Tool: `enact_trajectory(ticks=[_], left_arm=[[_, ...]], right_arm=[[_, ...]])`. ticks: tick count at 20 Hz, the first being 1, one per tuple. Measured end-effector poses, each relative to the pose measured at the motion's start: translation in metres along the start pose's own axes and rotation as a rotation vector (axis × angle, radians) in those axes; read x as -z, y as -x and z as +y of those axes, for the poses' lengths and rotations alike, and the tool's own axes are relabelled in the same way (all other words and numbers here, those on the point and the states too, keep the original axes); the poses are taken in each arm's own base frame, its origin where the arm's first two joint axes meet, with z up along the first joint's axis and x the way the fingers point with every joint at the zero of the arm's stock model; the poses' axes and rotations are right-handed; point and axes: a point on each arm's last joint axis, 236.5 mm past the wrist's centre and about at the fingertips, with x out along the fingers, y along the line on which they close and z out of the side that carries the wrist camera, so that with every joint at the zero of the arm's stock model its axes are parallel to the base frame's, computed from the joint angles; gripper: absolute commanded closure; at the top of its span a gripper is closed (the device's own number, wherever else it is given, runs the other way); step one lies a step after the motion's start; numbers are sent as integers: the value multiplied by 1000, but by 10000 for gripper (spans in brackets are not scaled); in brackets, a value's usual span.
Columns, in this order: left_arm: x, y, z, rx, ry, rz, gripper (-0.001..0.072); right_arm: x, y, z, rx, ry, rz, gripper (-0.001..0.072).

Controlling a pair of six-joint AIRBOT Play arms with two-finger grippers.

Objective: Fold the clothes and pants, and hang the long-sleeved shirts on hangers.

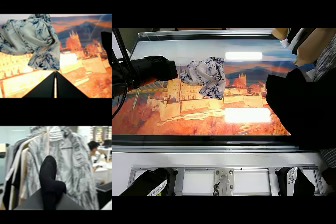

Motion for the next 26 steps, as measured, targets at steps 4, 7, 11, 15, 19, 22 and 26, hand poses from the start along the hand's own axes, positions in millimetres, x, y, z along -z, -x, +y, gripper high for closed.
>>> enact_trajectory(ticks=[4,7,11,15,19,22,26], left_arm=[[0,0,0,0,0,1,684],[1,0,0,-1,0,3,684],[1,0,0,-1,0,3,684],[1,-1,0,-1,0,4,684],[2,-3,0,-2,1,9,684],[8,-8,2,-7,0,26,684],[21,-18,5,-17,-1,61,684]], right_arm=[[-2,2,-10,45,107,3,687],[2,1,-13,53,148,12,690],[3,-4,-23,89,173,24,693],[-30,-15,-25,109,202,-29,693],[-89,-27,-16,106,239,-133,694],[-128,-30,-9,105,260,-207,693],[-162,-31,-1,102,277,-270,693]])
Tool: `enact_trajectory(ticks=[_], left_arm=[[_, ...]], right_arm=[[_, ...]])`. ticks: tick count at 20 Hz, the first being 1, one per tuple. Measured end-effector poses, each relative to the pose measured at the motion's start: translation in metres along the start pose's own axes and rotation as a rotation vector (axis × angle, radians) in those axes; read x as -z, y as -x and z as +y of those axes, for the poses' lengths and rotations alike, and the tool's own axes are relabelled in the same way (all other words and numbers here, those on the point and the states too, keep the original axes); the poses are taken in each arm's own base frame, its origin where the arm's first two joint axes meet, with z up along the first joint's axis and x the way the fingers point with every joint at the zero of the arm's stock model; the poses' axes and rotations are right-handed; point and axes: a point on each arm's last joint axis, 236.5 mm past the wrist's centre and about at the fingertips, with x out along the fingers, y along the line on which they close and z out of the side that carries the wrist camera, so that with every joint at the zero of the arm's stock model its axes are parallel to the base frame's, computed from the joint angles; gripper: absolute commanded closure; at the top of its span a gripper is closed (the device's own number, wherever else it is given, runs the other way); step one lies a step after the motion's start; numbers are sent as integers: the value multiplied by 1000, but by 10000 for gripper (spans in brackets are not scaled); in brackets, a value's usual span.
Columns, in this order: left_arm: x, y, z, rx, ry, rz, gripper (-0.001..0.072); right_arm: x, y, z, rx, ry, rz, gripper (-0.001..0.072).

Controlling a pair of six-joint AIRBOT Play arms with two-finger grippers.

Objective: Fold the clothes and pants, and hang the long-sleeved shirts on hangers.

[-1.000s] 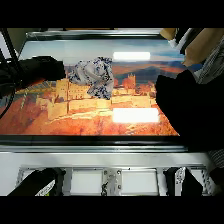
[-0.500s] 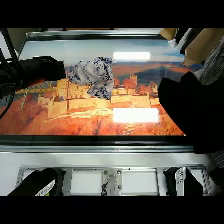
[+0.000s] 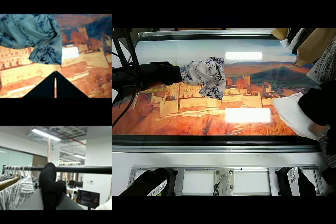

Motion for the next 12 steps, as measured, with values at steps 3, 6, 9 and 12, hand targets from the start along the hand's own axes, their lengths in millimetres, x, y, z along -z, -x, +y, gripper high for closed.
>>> enact_trajectory(ticks=[3,6,9,12], left_arm=[[9,-9,2,-6,-1,22,684],[12,-12,3,-5,-1,22,684],[9,-14,2,0,-1,6,684],[4,-15,0,6,-1,-15,684]], right_arm=[[-9,-3,-1,2,4,-18,693],[-8,-5,-3,9,4,-16,693],[1,-9,-13,46,1,3,693],[10,-16,-24,84,0,20,693]])
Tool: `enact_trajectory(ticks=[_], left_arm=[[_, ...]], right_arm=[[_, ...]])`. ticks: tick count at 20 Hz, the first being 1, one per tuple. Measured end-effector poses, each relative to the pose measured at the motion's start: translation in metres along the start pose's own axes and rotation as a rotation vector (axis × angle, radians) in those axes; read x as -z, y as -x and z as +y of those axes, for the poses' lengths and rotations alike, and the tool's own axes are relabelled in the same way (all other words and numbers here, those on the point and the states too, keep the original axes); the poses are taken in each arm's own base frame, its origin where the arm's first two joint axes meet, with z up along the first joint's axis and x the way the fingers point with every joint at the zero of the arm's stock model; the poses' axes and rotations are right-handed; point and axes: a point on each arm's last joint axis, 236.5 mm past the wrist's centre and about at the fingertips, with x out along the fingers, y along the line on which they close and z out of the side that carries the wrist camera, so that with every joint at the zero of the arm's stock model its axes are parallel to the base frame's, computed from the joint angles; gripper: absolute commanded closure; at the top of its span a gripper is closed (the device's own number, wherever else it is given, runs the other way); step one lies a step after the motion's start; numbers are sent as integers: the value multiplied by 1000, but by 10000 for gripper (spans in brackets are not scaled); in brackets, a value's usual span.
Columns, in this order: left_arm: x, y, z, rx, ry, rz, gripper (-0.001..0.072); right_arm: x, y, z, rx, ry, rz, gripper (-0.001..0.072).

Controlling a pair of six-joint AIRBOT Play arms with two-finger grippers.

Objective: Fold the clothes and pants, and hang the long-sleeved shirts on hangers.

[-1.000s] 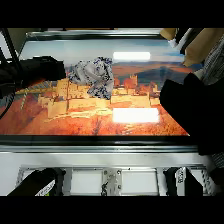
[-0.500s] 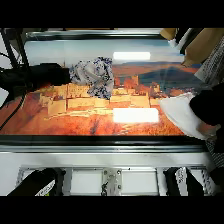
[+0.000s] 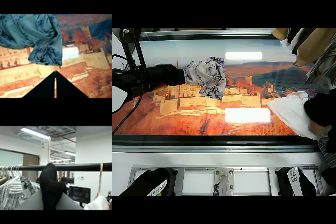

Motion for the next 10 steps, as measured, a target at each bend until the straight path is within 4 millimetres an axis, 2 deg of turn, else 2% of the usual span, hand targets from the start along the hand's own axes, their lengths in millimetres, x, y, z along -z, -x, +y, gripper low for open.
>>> enact_trajectory(ticks=[6,10], left_arm=[[-5,0,-1,6,0,-21,684],[-6,0,-2,8,1,-26,684]], right_arm=[[7,-23,-18,63,10,6,693],[24,-32,-38,138,13,39,693]])
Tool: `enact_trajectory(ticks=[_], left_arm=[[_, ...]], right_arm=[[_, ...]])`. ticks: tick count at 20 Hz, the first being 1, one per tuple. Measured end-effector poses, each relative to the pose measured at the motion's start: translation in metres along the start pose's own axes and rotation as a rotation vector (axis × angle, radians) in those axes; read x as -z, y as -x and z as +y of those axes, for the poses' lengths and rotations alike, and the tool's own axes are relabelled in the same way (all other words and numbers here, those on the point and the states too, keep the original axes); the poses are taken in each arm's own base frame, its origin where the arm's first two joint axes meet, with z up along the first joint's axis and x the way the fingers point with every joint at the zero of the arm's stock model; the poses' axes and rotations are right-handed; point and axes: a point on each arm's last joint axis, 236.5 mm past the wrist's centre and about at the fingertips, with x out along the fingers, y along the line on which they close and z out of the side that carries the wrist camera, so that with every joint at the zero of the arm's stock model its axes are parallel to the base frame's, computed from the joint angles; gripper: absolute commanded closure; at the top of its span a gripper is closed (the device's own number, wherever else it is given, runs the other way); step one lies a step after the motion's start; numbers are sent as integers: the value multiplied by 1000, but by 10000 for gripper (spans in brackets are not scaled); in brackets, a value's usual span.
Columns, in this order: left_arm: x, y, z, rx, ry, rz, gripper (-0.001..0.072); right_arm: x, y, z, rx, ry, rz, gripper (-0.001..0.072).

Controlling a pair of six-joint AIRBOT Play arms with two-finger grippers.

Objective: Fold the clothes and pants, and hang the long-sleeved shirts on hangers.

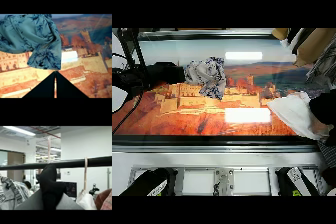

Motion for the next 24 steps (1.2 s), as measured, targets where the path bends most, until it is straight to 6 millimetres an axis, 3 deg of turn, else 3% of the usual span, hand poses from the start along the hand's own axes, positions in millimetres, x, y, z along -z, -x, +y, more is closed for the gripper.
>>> enact_trajectory(ticks=[9,15,24], left_arm=[[0,0,0,-1,0,2,684],[2,0,1,-3,0,10,684],[2,0,1,-2,0,8,684]], right_arm=[[25,-10,-21,71,19,46,693],[26,-9,-57,161,9,46,693],[40,-6,-64,172,1,71,693]])
